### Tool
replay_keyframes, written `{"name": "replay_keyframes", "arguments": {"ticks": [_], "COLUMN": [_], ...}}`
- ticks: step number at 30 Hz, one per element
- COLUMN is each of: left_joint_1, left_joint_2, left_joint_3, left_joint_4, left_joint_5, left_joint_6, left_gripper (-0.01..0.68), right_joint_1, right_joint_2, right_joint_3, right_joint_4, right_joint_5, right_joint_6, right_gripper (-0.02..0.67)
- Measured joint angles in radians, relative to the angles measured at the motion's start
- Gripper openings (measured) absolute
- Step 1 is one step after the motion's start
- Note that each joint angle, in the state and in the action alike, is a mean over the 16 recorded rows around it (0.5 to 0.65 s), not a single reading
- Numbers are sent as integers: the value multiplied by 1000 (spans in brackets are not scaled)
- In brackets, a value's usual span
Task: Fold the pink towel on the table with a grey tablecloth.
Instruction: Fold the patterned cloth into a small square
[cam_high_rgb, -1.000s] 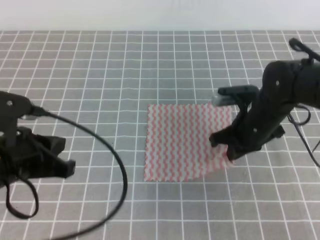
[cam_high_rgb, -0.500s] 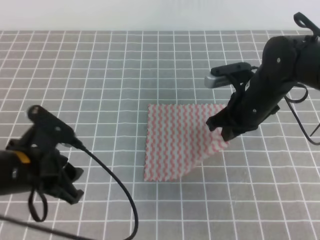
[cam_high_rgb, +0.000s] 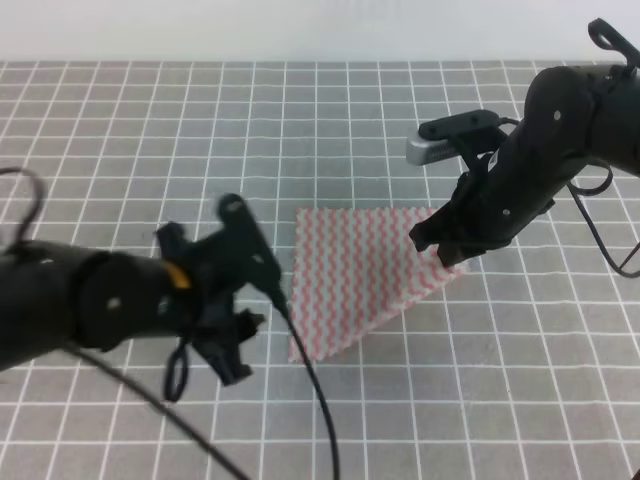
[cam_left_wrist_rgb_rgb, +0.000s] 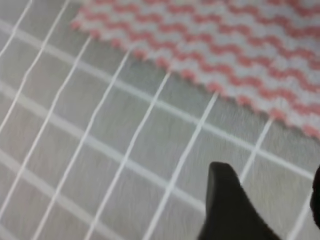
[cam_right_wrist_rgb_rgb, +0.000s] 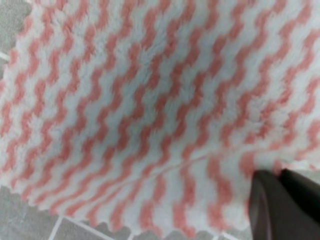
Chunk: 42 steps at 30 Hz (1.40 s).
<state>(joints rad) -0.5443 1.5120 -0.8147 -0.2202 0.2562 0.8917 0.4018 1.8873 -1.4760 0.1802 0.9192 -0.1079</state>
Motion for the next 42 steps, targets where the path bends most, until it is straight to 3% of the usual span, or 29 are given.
{"name": "replay_keyframes", "arguments": {"ticks": [14, 26, 35, 42], "left_joint_1": [-89, -153, -239, -260], "left_joint_2": [219, 213, 195, 237], "left_joint_3": [-134, -147, -148, -147], "left_joint_4": [72, 77, 76, 76], "left_joint_5": [-26, -31, -139, -233], "left_joint_6": [40, 34, 2, -20], "left_gripper": [403, 406, 405, 406], "right_joint_1": [-34, -49, -49, -49], "right_joint_2": [-2, -1, -4, -4], "right_joint_3": [0, 0, 0, 0], "right_joint_4": [-19, -24, -16, -9], "right_joint_5": [-42, -47, -49, -52], "right_joint_6": [-3, -3, -3, -3], "right_gripper": [-17, -17, -17, -17]}}
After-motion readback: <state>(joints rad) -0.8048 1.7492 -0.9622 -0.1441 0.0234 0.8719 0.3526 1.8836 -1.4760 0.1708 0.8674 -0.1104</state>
